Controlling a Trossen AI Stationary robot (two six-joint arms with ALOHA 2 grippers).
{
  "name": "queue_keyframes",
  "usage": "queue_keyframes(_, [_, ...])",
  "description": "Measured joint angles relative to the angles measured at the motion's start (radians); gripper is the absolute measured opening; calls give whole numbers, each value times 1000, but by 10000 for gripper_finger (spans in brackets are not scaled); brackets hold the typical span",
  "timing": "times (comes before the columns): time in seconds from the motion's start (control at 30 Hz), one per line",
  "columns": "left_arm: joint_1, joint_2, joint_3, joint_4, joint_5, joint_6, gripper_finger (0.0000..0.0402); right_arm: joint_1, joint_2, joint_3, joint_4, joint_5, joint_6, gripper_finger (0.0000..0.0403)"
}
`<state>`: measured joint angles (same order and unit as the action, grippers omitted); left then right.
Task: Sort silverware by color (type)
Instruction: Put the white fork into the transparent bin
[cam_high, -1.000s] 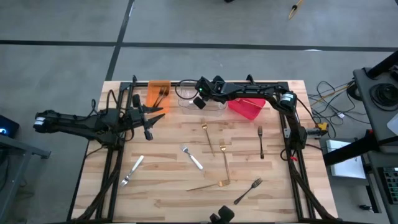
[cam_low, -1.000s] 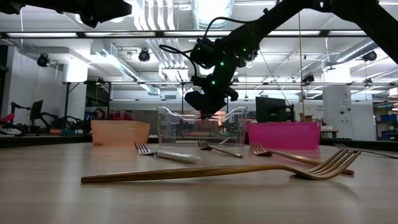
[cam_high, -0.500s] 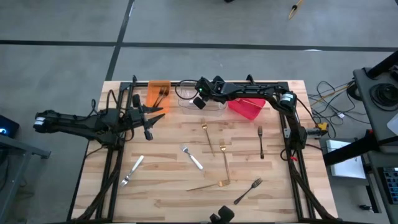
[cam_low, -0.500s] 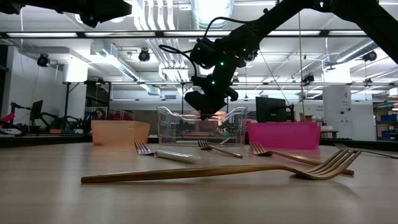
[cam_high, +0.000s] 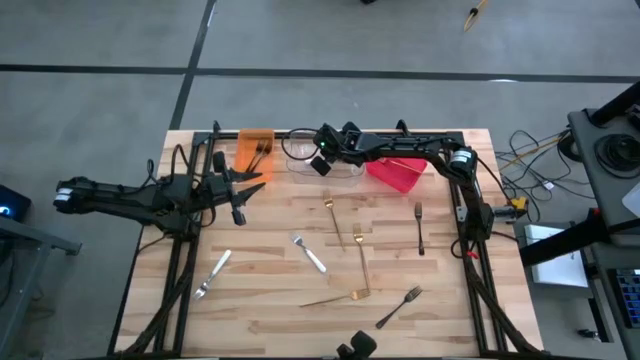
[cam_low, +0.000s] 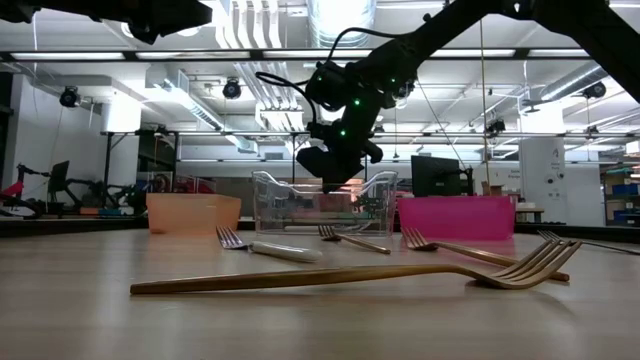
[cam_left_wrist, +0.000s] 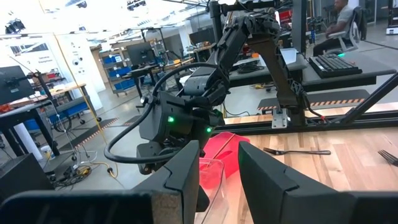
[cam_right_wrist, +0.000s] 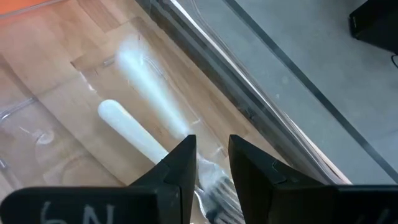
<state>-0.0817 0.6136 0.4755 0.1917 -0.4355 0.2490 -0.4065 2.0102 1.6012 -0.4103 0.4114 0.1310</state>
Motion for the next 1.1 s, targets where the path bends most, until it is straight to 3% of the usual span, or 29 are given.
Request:
queue_keyframes(0.4, [0,0,0,0,0,0,94,1,-1,0,0,0,6,88])
queue_keyframes(0.6, [0,0,0,-8,0,0,94,24,-63,-2,0,0,-22,73])
queue_keyframes(1.1, [0,2,0,-6,0,0,94,213,-259,-35,-3,9,-159,56])
